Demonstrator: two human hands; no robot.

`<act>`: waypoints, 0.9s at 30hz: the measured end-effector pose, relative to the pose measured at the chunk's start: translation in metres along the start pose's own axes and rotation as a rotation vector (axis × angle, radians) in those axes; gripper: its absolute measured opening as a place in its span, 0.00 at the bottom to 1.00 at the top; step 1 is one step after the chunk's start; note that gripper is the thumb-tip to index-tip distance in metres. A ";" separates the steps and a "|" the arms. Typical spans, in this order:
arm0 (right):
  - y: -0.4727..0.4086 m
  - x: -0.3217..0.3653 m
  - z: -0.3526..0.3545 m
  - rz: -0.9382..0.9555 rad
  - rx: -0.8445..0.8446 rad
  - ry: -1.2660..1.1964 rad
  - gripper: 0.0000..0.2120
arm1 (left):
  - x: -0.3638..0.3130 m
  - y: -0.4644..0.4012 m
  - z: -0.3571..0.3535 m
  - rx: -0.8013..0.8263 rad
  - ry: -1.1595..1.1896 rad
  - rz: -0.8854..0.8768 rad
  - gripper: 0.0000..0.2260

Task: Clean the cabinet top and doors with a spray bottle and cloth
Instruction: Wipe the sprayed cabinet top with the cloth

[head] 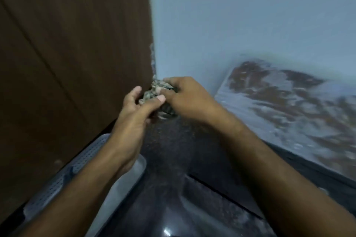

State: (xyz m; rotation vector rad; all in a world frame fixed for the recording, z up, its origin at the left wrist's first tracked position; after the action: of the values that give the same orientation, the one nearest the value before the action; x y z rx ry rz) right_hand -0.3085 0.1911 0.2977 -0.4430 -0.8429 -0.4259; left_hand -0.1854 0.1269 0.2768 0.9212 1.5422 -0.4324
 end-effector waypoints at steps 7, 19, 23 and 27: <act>0.062 0.004 0.088 0.019 -0.293 -0.116 0.14 | -0.023 0.018 -0.066 0.202 0.026 -0.036 0.35; 0.048 -0.004 0.139 -0.160 -0.104 0.174 0.15 | -0.032 -0.025 -0.095 0.183 -0.587 -0.362 0.12; 0.039 0.001 0.157 -0.158 0.086 0.381 0.21 | -0.032 -0.030 -0.099 0.195 -0.552 -0.263 0.10; 0.041 0.012 0.166 -0.138 0.114 0.494 0.18 | -0.034 -0.026 -0.104 0.179 -0.617 -0.258 0.08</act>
State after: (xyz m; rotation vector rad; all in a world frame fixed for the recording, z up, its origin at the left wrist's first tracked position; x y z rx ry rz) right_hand -0.3814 0.3110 0.3962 -0.1597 -0.4153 -0.5822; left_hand -0.2745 0.1769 0.3247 0.6357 1.0614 -0.9554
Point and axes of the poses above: each hand's wrist, its own y-axis away from the middle knuckle, its own z-axis out of the back of the hand, x = y × z, the point moved 2 cm from there along -y, towards the middle knuckle, and after that the axes turned 9 degrees about z, right-handed, at the moved point
